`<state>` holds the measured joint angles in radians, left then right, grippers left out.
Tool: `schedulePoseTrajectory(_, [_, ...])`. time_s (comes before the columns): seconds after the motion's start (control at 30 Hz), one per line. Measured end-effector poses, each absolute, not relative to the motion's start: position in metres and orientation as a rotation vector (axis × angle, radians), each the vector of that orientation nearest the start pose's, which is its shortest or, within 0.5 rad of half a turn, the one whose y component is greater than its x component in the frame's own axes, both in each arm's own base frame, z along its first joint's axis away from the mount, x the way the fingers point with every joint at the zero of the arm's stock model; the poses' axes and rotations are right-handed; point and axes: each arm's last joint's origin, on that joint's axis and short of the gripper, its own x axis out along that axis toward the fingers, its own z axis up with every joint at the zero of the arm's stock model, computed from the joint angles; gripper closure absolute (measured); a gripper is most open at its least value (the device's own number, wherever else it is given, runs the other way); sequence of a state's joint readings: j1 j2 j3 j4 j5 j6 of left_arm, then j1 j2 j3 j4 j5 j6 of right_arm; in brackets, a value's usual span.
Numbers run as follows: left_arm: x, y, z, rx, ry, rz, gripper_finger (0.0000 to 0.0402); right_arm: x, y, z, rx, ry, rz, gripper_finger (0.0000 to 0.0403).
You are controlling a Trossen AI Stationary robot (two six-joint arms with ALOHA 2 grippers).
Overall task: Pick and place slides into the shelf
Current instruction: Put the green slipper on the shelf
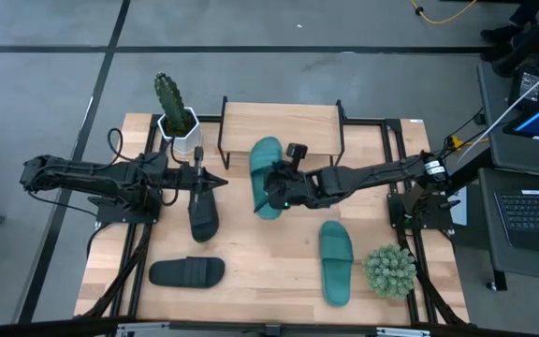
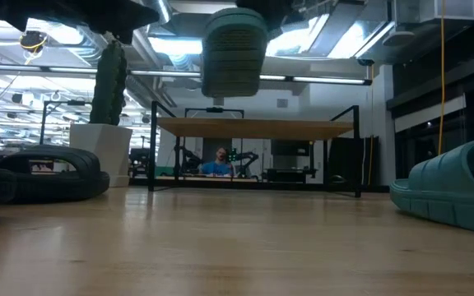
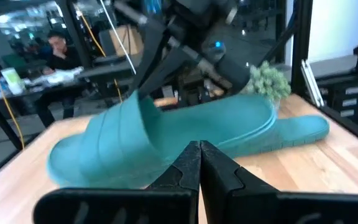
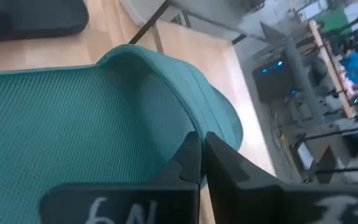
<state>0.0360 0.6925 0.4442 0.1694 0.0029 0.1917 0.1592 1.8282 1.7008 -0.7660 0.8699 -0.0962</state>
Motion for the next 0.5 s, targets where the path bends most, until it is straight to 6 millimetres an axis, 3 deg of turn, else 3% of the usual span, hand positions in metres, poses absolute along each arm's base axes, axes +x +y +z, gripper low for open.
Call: schedulePoseTrajectory(0.5, [0.134,0.005,0.265,0.132,0.118,0.048,0.0401,0.411,-0.05,0.336,-0.437,0.683,-0.573,0.0393])
